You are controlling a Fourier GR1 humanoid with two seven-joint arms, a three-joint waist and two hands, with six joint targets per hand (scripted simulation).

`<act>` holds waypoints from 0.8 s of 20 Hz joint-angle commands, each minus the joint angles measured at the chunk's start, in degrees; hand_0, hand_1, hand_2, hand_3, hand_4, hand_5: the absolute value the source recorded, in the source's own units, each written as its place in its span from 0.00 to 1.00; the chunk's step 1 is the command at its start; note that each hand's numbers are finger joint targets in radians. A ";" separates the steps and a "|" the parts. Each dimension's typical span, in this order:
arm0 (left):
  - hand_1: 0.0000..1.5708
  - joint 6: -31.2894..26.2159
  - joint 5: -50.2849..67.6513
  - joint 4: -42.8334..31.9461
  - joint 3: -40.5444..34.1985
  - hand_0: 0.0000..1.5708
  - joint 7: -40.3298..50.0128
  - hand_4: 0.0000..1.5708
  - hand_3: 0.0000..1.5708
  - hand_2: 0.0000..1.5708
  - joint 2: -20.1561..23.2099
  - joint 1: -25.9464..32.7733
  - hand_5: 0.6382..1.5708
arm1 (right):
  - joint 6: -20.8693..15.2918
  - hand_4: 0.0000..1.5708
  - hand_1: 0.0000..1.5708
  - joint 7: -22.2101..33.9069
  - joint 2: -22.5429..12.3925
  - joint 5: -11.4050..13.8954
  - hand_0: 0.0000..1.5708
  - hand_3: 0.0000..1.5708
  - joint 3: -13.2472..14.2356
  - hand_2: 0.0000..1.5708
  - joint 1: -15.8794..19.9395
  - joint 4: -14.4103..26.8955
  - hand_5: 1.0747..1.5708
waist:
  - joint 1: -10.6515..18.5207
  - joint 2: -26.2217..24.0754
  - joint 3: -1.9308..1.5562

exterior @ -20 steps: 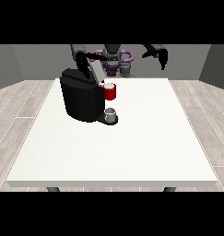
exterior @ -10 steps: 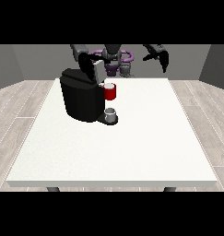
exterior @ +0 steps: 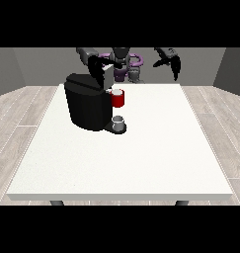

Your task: Insert the coffee pod into the coffee machine and close the lid

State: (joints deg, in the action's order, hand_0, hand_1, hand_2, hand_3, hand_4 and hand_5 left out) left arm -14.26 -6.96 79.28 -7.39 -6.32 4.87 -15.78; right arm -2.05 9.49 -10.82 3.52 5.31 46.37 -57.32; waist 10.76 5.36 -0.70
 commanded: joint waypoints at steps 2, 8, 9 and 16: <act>0.00 -2.23 0.80 0.93 0.91 0.00 0.99 0.20 0.00 0.00 0.76 -1.75 1.00 | -1.15 0.07 0.00 -2.45 1.20 3.90 0.00 0.00 -3.78 0.00 5.42 -1.33 1.00 | 6.47 0.92 0.72; 0.00 -3.12 0.28 0.88 2.91 0.00 -0.32 0.21 0.00 0.00 -0.12 -2.17 1.00 | -1.11 0.17 0.00 0.65 -1.32 4.47 0.00 0.00 -2.78 0.00 9.24 -2.56 1.00 | 10.18 2.71 0.71; 0.00 -1.98 -0.26 0.06 2.62 0.00 0.26 0.23 0.00 0.00 -0.32 -3.62 1.00 | 0.27 0.17 0.00 2.25 -1.91 4.62 0.00 0.00 -3.48 0.00 10.52 -3.56 1.00 | 9.18 2.64 0.73; 0.00 -2.61 0.03 1.28 3.78 0.00 0.13 0.25 0.00 0.00 -0.99 -6.47 1.00 | -0.52 0.06 0.00 6.21 -3.85 5.77 0.00 0.00 -2.92 0.00 9.62 -8.37 1.00 | 14.00 5.69 0.66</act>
State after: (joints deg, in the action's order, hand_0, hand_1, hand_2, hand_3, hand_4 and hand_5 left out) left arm -16.30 -7.01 80.16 -4.07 -5.61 3.82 -21.25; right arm -4.03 23.84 -18.74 9.82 5.74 50.21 -63.05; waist 18.98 9.91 -1.77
